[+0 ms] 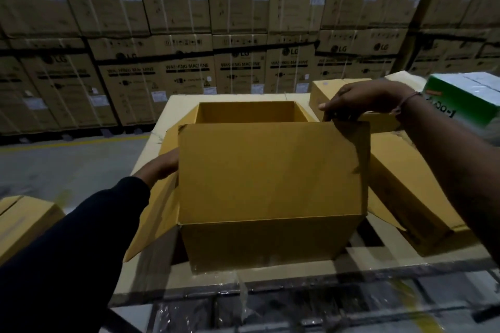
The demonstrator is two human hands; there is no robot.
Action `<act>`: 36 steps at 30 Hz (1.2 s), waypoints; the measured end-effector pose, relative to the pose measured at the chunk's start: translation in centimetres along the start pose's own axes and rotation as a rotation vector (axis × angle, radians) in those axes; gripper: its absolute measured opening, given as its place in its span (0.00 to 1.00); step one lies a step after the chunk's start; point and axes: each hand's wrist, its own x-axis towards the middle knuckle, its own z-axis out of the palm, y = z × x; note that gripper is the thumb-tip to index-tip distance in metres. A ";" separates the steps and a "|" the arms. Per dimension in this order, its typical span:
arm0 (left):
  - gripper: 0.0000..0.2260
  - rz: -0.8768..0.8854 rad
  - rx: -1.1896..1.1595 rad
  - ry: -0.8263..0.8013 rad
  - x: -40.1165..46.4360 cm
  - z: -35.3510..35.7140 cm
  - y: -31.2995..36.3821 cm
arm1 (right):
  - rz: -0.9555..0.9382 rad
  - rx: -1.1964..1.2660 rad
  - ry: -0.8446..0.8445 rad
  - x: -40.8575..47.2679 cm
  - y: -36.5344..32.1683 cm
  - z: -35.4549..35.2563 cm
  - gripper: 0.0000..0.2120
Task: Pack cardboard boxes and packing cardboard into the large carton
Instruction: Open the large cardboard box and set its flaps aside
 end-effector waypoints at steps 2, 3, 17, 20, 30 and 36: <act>0.12 -0.046 0.037 0.040 -1.2 0.8 0.9 | -0.035 0.071 -0.120 -2.0 0.1 -0.7 0.17; 0.18 -0.052 0.040 0.091 -1.9 1.1 1.4 | -0.053 0.086 -0.177 -2.9 0.3 -0.8 0.16; 0.39 -0.327 0.235 0.087 -5.1 6.0 3.2 | -0.167 -0.328 -0.311 -9.7 9.0 17.6 0.43; 0.39 -0.312 0.549 0.151 -5.2 8.5 2.0 | -0.305 -0.441 -0.030 -9.5 10.9 20.8 0.36; 0.40 -0.266 1.198 0.237 -4.6 11.0 0.4 | -0.433 -0.536 0.269 -8.4 12.6 22.7 0.34; 0.38 -0.138 1.026 0.220 -1.2 13.6 0.8 | -0.413 -0.514 0.178 -7.1 13.5 22.5 0.43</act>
